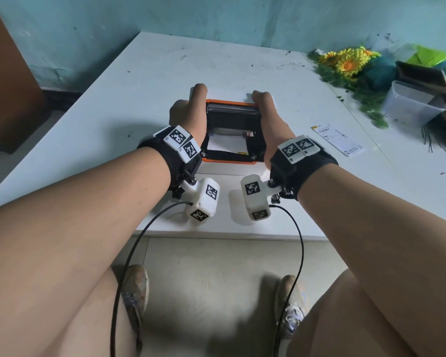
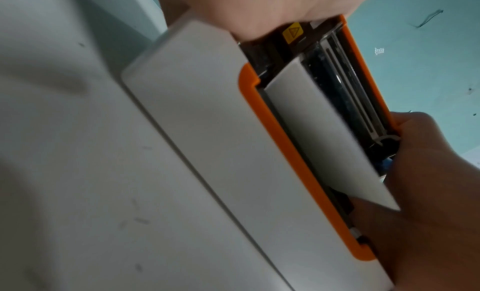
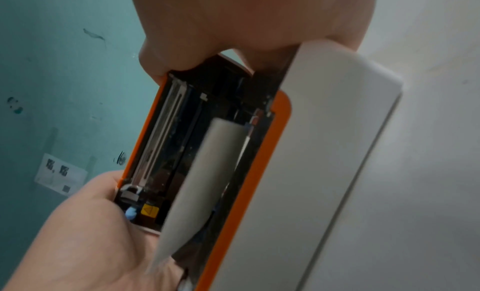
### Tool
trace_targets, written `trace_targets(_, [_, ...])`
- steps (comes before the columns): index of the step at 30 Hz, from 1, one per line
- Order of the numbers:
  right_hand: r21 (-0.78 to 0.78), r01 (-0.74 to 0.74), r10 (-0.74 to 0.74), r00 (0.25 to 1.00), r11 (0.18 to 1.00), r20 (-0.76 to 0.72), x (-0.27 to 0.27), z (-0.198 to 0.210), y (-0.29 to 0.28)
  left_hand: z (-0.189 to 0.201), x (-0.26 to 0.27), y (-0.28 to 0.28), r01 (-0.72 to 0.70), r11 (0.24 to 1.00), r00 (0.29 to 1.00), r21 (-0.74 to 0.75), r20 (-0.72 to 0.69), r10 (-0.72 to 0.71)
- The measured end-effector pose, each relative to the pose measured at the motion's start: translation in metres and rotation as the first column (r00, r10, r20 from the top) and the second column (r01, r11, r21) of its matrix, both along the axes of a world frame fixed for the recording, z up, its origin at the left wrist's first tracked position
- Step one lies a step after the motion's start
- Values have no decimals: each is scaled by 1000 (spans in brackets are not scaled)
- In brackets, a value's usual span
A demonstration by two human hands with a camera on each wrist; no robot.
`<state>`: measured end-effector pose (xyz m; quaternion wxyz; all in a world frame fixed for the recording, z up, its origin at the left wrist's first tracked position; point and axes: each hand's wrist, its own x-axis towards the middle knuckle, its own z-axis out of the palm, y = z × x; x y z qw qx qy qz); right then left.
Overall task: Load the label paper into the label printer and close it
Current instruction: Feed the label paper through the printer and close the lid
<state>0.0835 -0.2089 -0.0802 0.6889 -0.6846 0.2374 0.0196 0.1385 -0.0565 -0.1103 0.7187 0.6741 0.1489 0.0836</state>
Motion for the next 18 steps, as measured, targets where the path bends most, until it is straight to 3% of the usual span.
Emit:
trace_targets(8, [-25, -4, 3, 1000, 1000, -16, 0, 0, 0, 4, -6, 4, 69, 997, 997, -37, -16, -70])
trace_targets(18, [-39, -27, 26, 999, 999, -23, 2, -1, -1, 2, -2, 3, 51, 997, 999, -52, -6, -51])
